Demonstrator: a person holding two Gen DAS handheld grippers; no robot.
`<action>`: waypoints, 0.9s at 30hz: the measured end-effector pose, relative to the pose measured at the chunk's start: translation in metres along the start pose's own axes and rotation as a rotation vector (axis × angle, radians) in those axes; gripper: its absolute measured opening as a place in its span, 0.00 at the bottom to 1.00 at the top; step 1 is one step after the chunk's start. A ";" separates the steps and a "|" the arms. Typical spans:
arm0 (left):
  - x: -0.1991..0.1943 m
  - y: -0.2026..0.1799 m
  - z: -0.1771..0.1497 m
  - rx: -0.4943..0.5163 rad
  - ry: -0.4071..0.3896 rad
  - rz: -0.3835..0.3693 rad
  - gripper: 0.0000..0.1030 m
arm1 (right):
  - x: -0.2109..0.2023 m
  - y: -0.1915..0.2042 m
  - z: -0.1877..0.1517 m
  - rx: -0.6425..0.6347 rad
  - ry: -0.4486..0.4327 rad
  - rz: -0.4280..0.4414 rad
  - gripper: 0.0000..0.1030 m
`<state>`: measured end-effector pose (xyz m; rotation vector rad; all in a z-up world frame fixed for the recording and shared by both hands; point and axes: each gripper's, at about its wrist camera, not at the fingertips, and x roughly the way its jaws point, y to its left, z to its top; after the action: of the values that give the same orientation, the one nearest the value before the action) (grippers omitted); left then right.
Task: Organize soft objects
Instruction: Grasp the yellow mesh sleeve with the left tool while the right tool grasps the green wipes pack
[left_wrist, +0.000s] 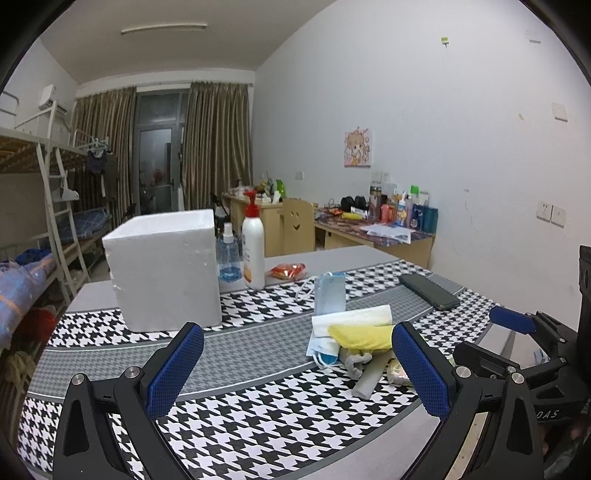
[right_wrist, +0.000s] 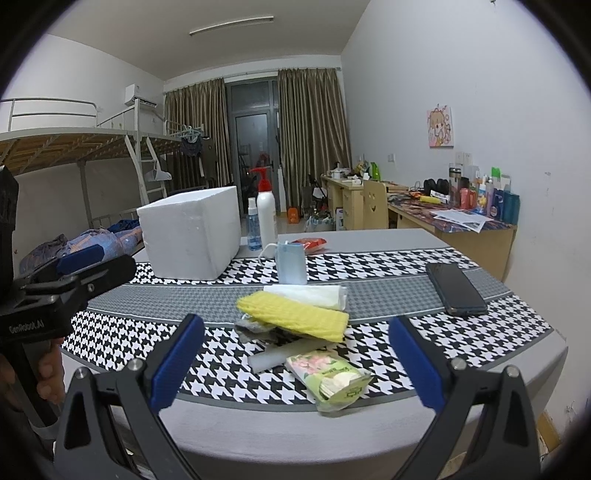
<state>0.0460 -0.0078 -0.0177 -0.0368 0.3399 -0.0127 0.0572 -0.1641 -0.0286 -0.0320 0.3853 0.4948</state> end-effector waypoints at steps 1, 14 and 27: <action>0.004 0.000 0.000 0.000 0.011 -0.001 0.99 | 0.002 -0.001 -0.001 0.003 0.006 -0.001 0.98; 0.044 -0.012 -0.001 0.010 0.102 -0.051 0.99 | 0.027 -0.021 -0.015 0.025 0.094 -0.020 0.98; 0.064 -0.033 0.001 0.073 0.142 -0.083 0.99 | 0.037 -0.033 -0.020 0.039 0.129 -0.024 0.98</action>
<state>0.1064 -0.0420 -0.0372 0.0226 0.4791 -0.1107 0.0954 -0.1792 -0.0630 -0.0309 0.5204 0.4622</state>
